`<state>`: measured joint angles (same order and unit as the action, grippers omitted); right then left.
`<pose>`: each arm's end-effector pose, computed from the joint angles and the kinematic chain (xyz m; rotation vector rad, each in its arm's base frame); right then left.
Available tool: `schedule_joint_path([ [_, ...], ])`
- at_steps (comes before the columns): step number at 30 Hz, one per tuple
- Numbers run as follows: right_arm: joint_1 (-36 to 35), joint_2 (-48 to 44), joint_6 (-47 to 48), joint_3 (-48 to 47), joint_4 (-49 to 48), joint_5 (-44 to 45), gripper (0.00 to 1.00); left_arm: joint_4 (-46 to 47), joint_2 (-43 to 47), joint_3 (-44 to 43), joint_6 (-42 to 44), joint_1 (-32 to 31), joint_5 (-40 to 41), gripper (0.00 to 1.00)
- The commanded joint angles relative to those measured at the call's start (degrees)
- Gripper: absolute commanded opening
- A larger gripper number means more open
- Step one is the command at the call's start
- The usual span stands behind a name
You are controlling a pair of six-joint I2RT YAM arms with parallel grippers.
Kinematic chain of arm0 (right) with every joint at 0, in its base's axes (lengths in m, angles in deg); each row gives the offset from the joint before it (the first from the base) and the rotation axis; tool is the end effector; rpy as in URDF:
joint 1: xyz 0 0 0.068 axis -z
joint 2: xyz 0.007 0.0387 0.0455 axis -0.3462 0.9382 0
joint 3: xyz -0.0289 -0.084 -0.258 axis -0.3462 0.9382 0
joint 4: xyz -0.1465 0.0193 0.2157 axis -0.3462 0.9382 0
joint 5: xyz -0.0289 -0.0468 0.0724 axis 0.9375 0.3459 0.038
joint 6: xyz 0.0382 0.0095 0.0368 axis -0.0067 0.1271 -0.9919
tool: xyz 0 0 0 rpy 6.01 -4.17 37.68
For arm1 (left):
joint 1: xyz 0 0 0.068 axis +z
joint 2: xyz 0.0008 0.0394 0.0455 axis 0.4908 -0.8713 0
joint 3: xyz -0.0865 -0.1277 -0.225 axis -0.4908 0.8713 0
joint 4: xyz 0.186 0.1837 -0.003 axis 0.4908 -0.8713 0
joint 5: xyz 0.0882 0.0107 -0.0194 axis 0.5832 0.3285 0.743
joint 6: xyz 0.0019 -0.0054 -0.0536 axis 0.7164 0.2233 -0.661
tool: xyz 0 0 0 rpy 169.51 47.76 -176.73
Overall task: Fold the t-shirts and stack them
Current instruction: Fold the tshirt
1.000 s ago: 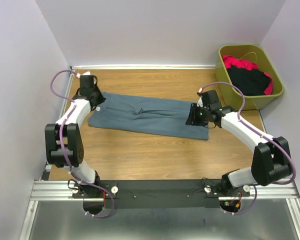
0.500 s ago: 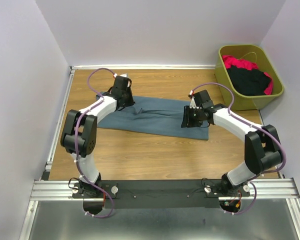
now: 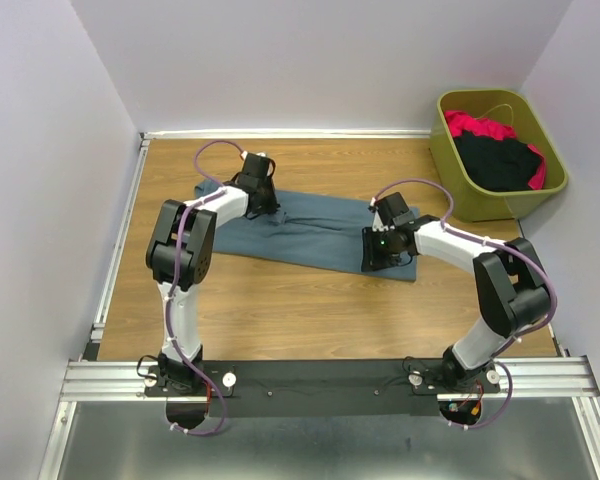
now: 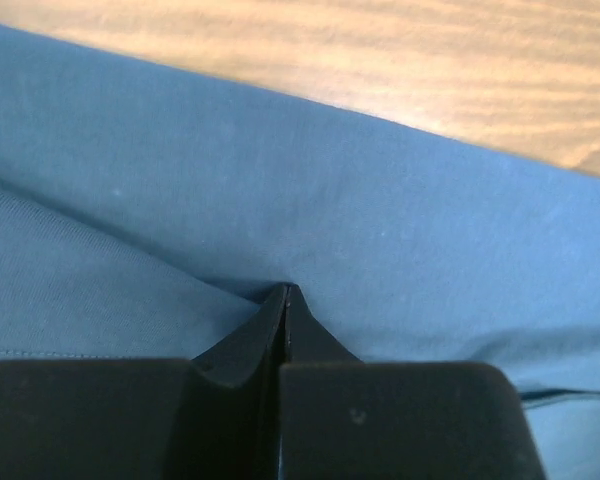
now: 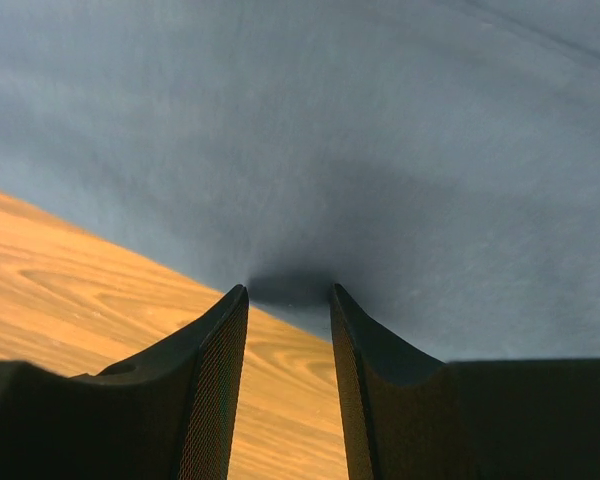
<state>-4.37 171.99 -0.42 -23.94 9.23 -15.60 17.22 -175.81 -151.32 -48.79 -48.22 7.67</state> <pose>0.2802 0.1343 0.1640 -0.2070 2.7538 0.4150 0.4171 -0.1433 0.1577 -0.2591 2.4622 -0.4163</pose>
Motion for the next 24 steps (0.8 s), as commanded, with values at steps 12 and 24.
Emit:
schedule_joint_path([
  [12, -20.46, 10.9, -4.48, -8.52, 4.13, -9.13, 0.46, -7.13, -13.96, -17.29, 6.65, -0.07, 0.39, 0.07],
  [24, -26.62, 9.97, -0.88, -23.38, 11.43, 1.57, 0.48, -13.29, -8.02, -32.07, 9.65, 1.34, 7.25, 0.12],
])
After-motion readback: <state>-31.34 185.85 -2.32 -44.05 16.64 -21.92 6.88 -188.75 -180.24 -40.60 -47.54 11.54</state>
